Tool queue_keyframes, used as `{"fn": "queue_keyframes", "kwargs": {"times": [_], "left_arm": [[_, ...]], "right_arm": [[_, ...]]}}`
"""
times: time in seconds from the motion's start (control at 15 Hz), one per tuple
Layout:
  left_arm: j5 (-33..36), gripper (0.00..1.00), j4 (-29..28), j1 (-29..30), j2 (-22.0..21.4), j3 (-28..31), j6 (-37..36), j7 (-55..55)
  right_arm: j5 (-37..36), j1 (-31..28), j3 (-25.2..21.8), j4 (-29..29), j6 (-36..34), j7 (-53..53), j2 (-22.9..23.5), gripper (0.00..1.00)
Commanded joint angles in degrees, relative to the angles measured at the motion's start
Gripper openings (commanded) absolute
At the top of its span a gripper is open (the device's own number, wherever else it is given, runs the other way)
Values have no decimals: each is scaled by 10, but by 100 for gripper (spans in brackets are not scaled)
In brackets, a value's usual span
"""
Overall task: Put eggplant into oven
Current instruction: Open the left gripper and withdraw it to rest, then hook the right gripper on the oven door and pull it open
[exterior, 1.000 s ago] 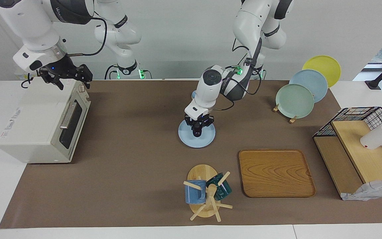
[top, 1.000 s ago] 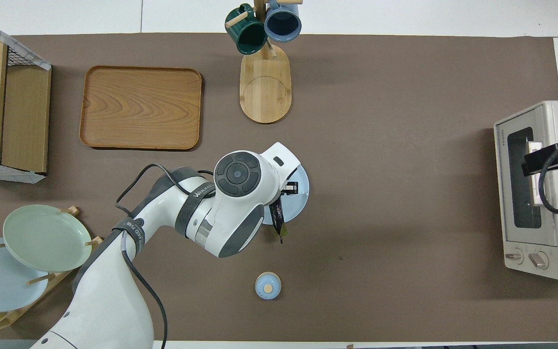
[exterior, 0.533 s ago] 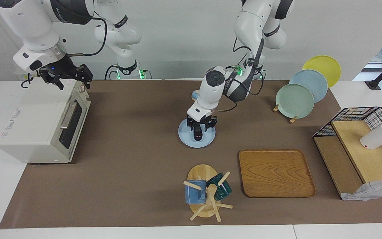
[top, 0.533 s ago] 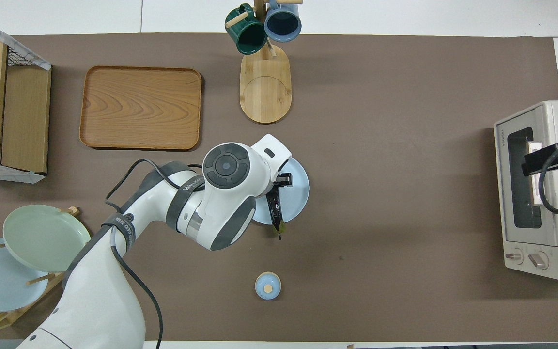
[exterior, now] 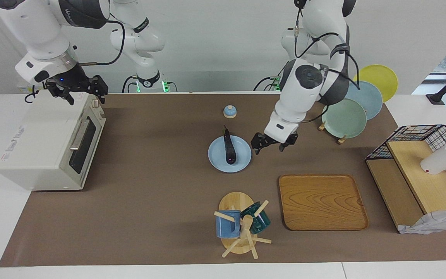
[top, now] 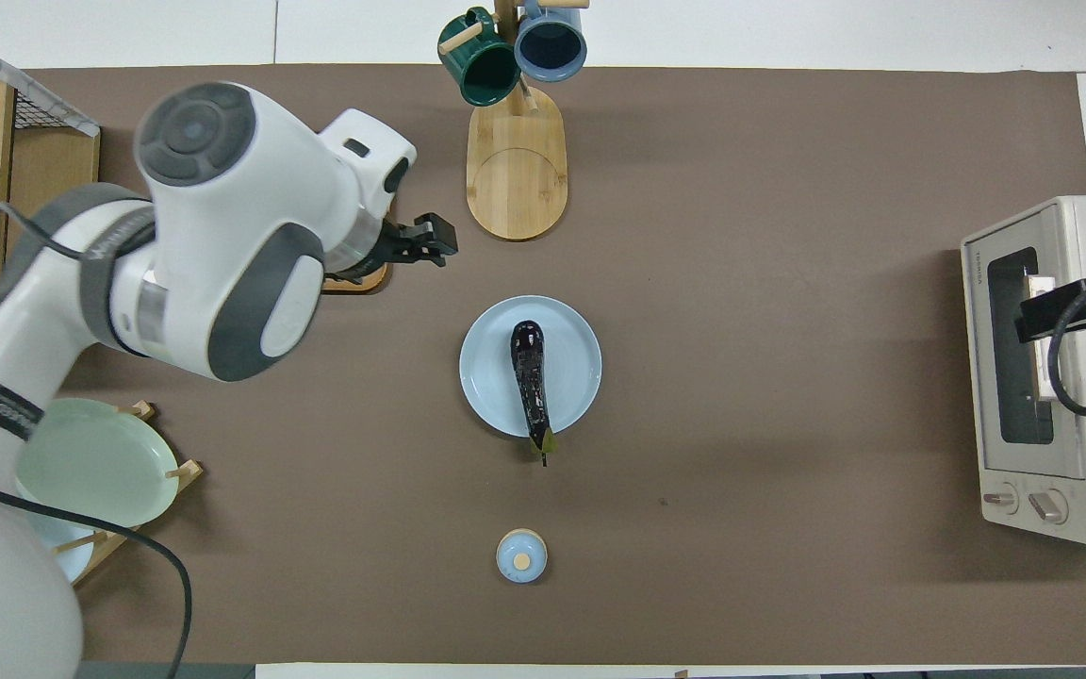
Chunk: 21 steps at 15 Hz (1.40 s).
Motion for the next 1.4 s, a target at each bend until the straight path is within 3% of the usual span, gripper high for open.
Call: {"fn": "queue_keyframes", "kwargs": {"times": [0.0, 0.4, 0.67, 0.73, 0.8, 0.87, 0.93, 1.13, 1.27, 1.33], "left_arm": [[0, 100, 16, 46, -25, -2, -51, 42], [2, 100, 11, 174, -99, -2, -174, 253], [31, 100, -19, 182, -137, -3, -196, 265], [34, 100, -35, 176, -148, -2, -196, 263], [36, 100, -45, 169, -158, -2, -197, 260], [36, 100, -52, 167, -169, -3, -200, 255], [36, 100, -59, 167, -177, -3, -206, 253], [36, 100, -101, 165, -205, -3, -206, 252], [36, 100, -102, 162, -206, -3, -202, 255], [36, 100, -96, 160, -203, -3, -198, 256]], "right_arm": [[17, -6, 3, -10, 7, 6, -8, 100], [17, -6, 3, -10, 7, 6, -8, 100], [18, -16, 3, -13, 11, -1, -9, 100], [19, -15, 3, -19, 26, -2, -10, 80], [19, -14, 3, -21, 46, -2, -10, 43], [19, -15, 2, -27, 62, -3, -10, 13], [19, -17, 3, -36, 81, -6, -12, 0], [9, -26, 0, -110, 168, -48, -32, 0], [-5, -31, 0, -171, 233, -45, -36, 0], [-19, -33, 0, -173, 242, -45, -30, 0]]}}
